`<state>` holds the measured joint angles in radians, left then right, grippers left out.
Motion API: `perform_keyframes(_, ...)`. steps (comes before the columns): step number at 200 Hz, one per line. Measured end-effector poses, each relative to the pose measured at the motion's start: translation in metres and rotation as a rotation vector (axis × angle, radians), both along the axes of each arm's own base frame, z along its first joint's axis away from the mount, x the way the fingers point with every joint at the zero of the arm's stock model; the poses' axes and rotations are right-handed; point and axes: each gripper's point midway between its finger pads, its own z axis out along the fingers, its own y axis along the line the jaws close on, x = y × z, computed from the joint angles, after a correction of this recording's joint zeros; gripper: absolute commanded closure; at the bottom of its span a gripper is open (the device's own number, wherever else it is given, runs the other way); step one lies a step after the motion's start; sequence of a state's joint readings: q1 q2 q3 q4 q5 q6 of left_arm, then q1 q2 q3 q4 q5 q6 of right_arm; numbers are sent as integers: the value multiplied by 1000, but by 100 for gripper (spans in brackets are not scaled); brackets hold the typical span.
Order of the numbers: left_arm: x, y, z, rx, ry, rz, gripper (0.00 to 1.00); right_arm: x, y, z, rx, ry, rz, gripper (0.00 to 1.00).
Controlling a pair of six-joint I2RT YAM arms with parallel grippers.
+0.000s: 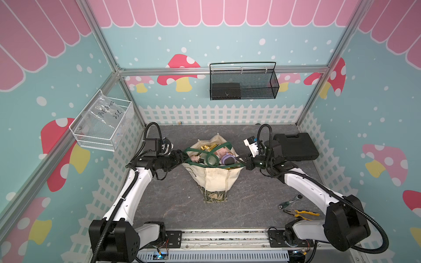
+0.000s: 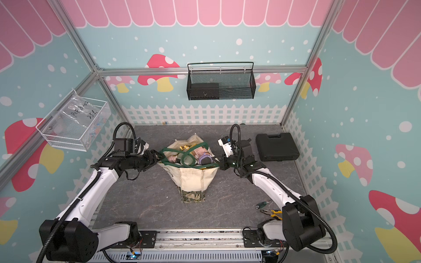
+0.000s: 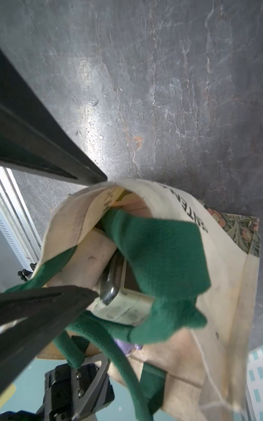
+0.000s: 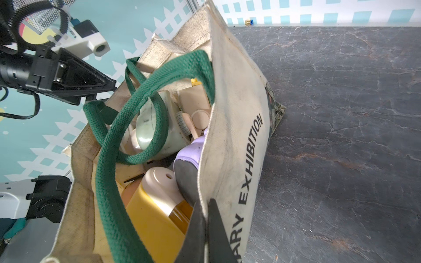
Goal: Take out the pencil sharpeners from the tote bags
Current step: Adjust the canvas bag at the center of the board.
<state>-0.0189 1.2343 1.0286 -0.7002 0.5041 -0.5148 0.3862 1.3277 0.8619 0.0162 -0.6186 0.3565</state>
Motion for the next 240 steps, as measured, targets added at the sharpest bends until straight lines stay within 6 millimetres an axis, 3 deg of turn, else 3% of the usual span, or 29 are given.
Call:
perform_keyframes(20,2,3,-6,15,12,6,37,0,0,0,1,-5,-1,100)
perform_keyframes(57,6,9,-14,59,32,11,28,-1,-1,0,2,-10,-2,100)
perform_keyframes(105,7,10,-26,78,63,-2,72,-1,-1,-1,8,-23,-2,100)
perform_keyframes(131,6,8,-25,65,65,-10,99,-2,-1,1,7,-38,0,75)
perform_keyframes(146,5,7,-24,57,66,-12,100,-4,-3,9,7,-58,-4,60)
perform_keyframes(154,5,6,-24,53,65,-14,100,-5,-5,15,4,-66,-17,52)
perform_keyframes(171,6,4,-21,44,60,-22,100,-3,-9,39,-4,-112,-46,46)
perform_keyframes(197,4,1,-16,29,44,-33,100,3,-11,108,36,-232,-91,43)
perform_keyframes(214,3,-1,-10,19,29,-40,100,3,0,153,91,-285,-83,46)
perform_keyframes(227,1,-3,-7,12,18,-47,100,4,16,168,126,-276,-59,48)
perform_keyframes(240,-1,-4,-6,8,11,-51,100,8,35,164,138,-227,-40,48)
